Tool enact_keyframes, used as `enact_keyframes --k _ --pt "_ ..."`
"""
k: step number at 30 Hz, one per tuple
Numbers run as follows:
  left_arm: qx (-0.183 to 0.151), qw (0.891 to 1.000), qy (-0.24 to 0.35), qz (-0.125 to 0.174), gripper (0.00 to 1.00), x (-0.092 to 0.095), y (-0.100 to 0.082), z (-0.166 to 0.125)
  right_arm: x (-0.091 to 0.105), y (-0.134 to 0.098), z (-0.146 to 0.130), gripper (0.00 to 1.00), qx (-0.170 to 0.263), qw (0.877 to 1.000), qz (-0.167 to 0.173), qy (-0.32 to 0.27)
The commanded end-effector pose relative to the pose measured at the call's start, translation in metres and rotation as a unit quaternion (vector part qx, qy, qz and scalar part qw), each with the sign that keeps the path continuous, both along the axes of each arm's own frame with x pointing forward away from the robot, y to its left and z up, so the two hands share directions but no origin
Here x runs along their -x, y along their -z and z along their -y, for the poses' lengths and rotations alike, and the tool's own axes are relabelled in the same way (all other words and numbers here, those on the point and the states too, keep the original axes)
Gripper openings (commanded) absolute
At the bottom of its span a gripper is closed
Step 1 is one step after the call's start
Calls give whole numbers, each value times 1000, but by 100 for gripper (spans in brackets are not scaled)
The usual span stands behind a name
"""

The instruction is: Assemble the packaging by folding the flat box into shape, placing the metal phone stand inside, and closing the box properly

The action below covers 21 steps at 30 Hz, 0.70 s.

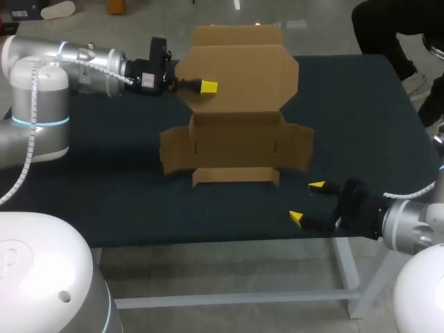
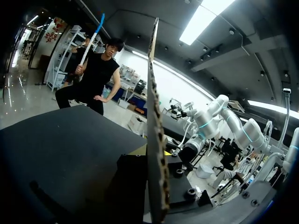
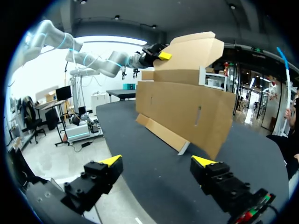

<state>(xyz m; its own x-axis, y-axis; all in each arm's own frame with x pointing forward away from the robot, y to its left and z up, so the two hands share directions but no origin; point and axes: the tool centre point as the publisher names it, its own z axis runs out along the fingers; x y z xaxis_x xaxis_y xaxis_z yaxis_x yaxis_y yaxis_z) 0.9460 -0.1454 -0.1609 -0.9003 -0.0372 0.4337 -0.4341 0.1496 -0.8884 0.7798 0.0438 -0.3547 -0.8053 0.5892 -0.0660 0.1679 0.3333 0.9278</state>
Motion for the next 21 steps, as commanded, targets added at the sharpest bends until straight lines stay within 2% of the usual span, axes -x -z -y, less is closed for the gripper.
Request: enact_keyframes --k 1,21 --pt "0 1000 -2 1 0 -7 2 0 -1 3 -2 100 -1 1000 0 2" --pt "-7 1000 -24 11 0 -11 15 -4 -20 18 -34 100 -3 999 -14 -30"
